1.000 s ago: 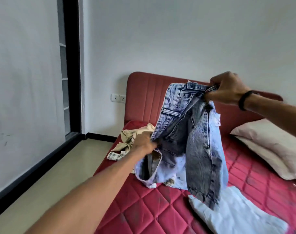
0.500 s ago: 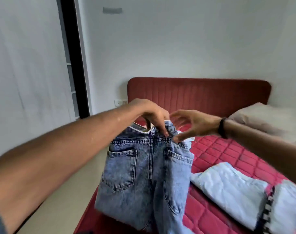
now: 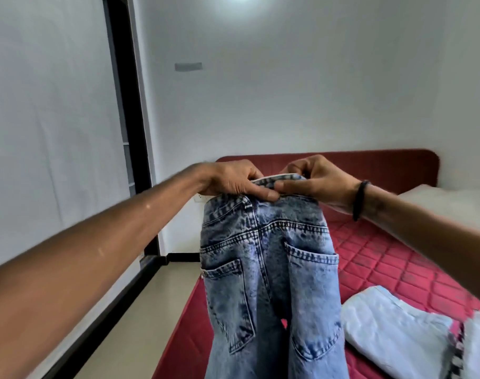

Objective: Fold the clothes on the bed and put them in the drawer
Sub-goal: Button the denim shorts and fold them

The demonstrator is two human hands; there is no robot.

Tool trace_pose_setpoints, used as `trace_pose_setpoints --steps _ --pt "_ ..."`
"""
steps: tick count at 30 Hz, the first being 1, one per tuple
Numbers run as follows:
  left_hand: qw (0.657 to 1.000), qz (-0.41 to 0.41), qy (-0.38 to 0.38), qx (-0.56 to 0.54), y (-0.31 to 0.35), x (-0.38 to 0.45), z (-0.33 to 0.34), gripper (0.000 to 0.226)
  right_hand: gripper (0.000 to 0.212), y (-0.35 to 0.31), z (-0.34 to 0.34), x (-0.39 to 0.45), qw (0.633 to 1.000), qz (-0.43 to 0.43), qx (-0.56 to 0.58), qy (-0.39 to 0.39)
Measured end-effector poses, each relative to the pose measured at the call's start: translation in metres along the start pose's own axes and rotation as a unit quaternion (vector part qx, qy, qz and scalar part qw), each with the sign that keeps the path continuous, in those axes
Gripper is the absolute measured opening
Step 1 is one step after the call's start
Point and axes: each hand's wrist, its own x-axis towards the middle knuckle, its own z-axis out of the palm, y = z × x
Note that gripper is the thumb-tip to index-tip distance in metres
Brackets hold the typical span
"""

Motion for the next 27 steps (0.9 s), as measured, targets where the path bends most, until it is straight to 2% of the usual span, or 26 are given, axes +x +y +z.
trace_pose_setpoints --steps 2,5,7,9,11,13,15,17,20,22,24,25,27 --pt "0.999 -0.019 -0.042 -0.001 -0.002 -0.003 -0.003 0.039 0.049 -0.006 -0.011 -0.008 1.000 -0.013 0.025 0.011" --pt "0.987 -0.068 -0.101 0.101 -0.014 -0.011 -0.009 0.070 0.048 -0.009 -0.031 -0.025 0.998 -0.009 0.053 0.038" --pt "0.980 -0.078 -0.097 0.156 -0.025 -0.016 -0.017 0.067 0.043 -0.009 -0.044 -0.041 1.000 0.010 0.000 0.027" --pt "0.975 -0.071 -0.069 0.199 -0.028 -0.023 -0.027 0.059 0.034 -0.006 -0.050 -0.055 0.984 0.056 -0.152 -0.069" --pt "0.967 -0.067 -0.049 0.240 -0.025 -0.026 -0.034 0.047 0.030 0.003 -0.054 -0.067 0.937 0.125 -0.261 -0.196" --pt "0.953 -0.070 -0.041 0.290 -0.026 -0.028 -0.044 0.040 0.031 0.010 -0.069 -0.073 0.898 0.149 -0.339 -0.239" --pt "0.937 -0.078 -0.032 0.338 -0.037 -0.032 -0.056 0.037 0.028 0.015 -0.097 -0.077 0.884 0.134 -0.395 -0.213" --pt "0.920 -0.087 -0.013 0.382 -0.054 -0.037 -0.070 0.049 0.028 0.016 -0.122 -0.080 0.878 0.124 -0.424 -0.186" --pt "0.927 -0.074 -0.002 0.369 -0.074 -0.035 -0.086 0.045 0.031 0.017 -0.138 -0.081 0.880 0.173 -0.406 -0.177" --pt "0.932 -0.061 0.003 0.356 -0.074 -0.035 -0.091 0.041 0.039 0.015 -0.144 -0.078 0.858 0.222 -0.431 -0.168" --pt "0.930 -0.057 0.010 0.362 -0.073 -0.035 -0.100 0.040 0.051 0.013 -0.155 -0.070 0.835 0.238 -0.481 -0.124" --pt "0.930 -0.057 0.019 0.362 -0.073 -0.035 -0.106 0.040 0.053 0.013 -0.161 -0.066 0.838 0.241 -0.479 -0.101" --pt "0.932 -0.050 0.037 0.358 -0.080 -0.037 -0.118 0.049 0.045 0.012 -0.168 -0.062 0.869 0.255 -0.414 -0.088"
